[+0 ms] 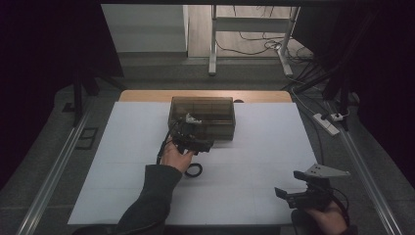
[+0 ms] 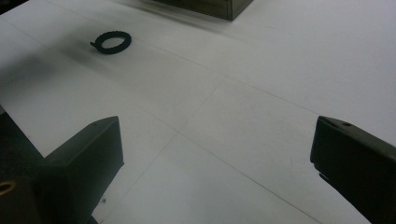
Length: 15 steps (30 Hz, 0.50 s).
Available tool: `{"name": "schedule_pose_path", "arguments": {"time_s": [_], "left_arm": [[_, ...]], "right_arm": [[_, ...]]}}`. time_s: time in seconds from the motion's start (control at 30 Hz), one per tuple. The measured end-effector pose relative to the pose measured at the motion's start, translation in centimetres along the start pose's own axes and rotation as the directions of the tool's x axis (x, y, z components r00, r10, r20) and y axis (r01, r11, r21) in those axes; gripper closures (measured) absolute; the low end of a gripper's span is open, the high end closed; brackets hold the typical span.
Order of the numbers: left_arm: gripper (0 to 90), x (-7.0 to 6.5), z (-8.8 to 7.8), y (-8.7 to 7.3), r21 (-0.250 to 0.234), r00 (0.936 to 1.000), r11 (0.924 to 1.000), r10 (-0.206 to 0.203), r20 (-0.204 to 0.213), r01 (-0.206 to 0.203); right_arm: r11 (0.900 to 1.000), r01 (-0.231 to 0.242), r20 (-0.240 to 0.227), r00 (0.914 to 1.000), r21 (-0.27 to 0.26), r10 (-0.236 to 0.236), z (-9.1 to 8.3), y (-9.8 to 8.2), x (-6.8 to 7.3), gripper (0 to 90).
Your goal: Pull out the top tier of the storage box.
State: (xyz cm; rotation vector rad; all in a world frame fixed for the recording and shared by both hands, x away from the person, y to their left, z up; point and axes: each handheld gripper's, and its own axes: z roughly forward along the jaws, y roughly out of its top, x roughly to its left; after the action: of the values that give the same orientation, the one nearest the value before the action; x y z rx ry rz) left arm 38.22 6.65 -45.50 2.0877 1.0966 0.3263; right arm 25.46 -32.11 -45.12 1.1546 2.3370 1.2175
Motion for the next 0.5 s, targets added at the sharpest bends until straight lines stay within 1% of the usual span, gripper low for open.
{"name": "schedule_pose_path", "arguments": {"time_s": [0.07, 0.1, 0.13, 0.2, 0.27, 0.3, 0.37, 0.43, 0.5], "left_arm": [[3.1, 0.3, -0.2, 0.2, 0.019, 0.9987, 0.9986, 0.048, 0.013, -0.049], [3.1, 0.4, -0.3, 0.3, 0.025, 0.9977, 0.9975, 0.066, 0.015, -0.067], [3.2, 0.6, -0.5, 0.4, 0.027, 0.9964, 0.9963, 0.08, 0.028, -0.081], [3.6, 1.2, -0.7, 0.6, 0.023, 0.9916, 0.9954, 0.091, 0.092, -0.093], [3.7, 1.6, -0.8, 0.8, 0.027, 0.9862, 0.9953, 0.088, 0.14, -0.093], [3.7, 1.6, -0.8, 0.9, 0.033, 0.9847, 0.994, 0.098, 0.144, -0.104], [3.7, 1.7, -1.0, 1.1, 0.058, 0.9825, 0.9883, 0.133, 0.131, -0.141], [3.6, 1.7, -1.0, 1.2, 0.074, 0.9763, 0.9806, 0.171, 0.132, -0.182], [3.3, 1.8, -1.0, 1.3, 0.089, 0.9703, 0.9739, 0.195, 0.143, -0.209]], "right_arm": [[1.0, -0.002, 0.0, 1.0, 0.003, 0.002, 0.0, 0.0, 0.0, 2.5], [1.0, -0.002, 0.0, 1.0, 0.003, 0.002, 0.0, 0.0, 0.0, 2.5], [1.0, -0.002, 0.0, 1.0, 0.002, 0.002, 0.0, 0.0, 0.0, 2.5], [1.0, -0.002, 0.0, 1.0, 0.003, 0.002, 0.0, 0.0, 0.0, 2.6], [1.0, -0.002, 0.001, 1.0, 0.003, 0.002, 0.0, 0.0, 0.0, 2.6], [1.0, -0.002, 0.0, 1.0, 0.004, 0.002, 0.0, 0.0, 0.0, 2.6], [1.0, -0.002, 0.0, 1.0, 0.005, 0.002, 0.0, 0.0, 0.0, 2.6], [1.0, -0.004, 0.0, 1.0, 0.006, 0.004, 0.0, 0.0, 0.0, 2.6], [1.0, -0.003, -0.001, 1.0, 0.007, 0.003, 0.0, 0.0, 0.0, 2.5]]}}
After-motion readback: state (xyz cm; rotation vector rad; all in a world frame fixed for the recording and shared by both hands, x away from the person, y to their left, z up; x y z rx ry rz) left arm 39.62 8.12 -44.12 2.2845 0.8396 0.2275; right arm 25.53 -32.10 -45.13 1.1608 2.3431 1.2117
